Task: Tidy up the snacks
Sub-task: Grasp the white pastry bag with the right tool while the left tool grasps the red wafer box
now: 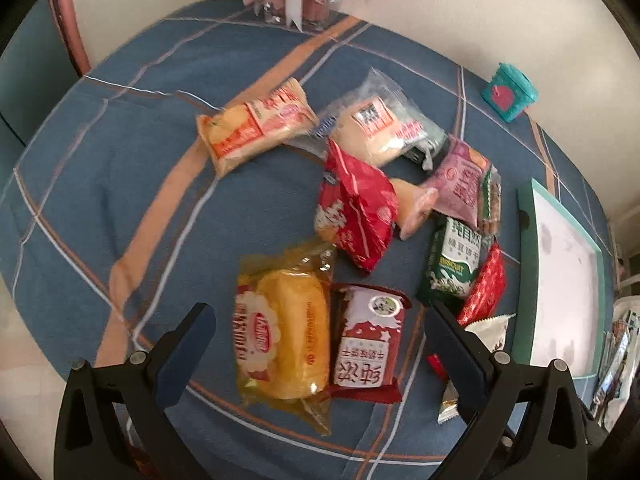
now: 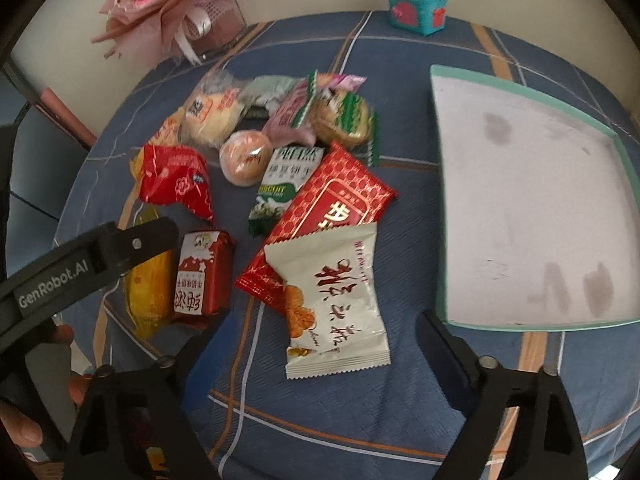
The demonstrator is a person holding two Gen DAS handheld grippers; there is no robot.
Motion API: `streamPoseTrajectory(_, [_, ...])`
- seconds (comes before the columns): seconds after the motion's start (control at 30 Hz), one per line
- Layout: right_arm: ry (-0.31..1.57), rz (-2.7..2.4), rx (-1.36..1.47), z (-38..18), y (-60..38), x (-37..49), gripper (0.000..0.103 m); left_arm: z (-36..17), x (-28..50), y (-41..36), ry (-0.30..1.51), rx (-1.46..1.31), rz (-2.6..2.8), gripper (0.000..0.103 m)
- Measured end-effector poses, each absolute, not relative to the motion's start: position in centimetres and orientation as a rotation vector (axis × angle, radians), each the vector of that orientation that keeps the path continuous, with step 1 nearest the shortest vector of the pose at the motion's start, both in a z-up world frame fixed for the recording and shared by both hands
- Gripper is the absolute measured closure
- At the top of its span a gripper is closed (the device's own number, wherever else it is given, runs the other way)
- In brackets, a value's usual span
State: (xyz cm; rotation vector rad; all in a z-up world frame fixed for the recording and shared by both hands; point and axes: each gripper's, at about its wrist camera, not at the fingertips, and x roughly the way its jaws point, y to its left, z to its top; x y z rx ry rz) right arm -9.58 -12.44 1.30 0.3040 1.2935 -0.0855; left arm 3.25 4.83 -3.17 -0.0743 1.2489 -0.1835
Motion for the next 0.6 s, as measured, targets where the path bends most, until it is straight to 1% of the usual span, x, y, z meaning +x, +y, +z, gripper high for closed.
streamPoseTrajectory(0.1, [1.309, -0.082, 0.293, 0.7, -11.9, -9.0, 0.026, -3.5, 3.4, 3.7, 1.266, -0.011, -0.183, 0.0])
streamPoseTrajectory(0.13, [1.313, -0.083, 0.289, 0.5, -11.8, -8.8, 0.028, -3.8, 3.3, 3.3, 1.273, 0.018, -0.182, 0.0])
streamPoseTrajectory(0.23, [1.331, -0.092, 0.284, -0.5, -11.4, -8.3, 0.037, -3.9, 3.3, 2.4, 1.287, 0.038, -0.203, 0.0])
streamPoseTrajectory(0.33, [1.344, -0.112, 0.285, -1.5, -11.6, -7.9, 0.044, -3.6, 3.1, 1.8, 1.272, 0.062, -0.211, 0.005])
streamPoseTrajectory(0.37, [1.346, -0.111, 0.298, -1.8, -11.8, -7.8, 0.045, -3.7, 3.1, 1.8, 1.27, 0.07, -0.214, 0.006])
streamPoseTrajectory(0.4, [1.345, -0.109, 0.306, -2.0, -11.8, -7.7, 0.045, -3.6, 3.0, 1.6, 1.274, 0.08, -0.216, 0.01])
streamPoseTrajectory(0.43, [1.345, -0.108, 0.312, -2.1, -12.1, -7.7, 0.045, -3.6, 2.9, 1.4, 1.278, 0.088, -0.223, 0.017])
streamPoseTrajectory(0.47, [1.345, -0.106, 0.318, -2.3, -12.1, -7.7, 0.045, -3.4, 2.8, 1.2, 1.281, 0.089, -0.226, 0.019])
streamPoseTrajectory(0.57, [1.35, -0.103, 0.327, -2.7, -12.4, -7.6, 0.045, -2.9, 2.5, 1.2, 1.266, 0.077, -0.235, 0.02])
streamPoseTrajectory(0.6, [1.351, -0.104, 0.326, -2.8, -12.4, -7.5, 0.045, -2.4, 2.4, 1.3, 1.262, 0.066, -0.24, 0.023])
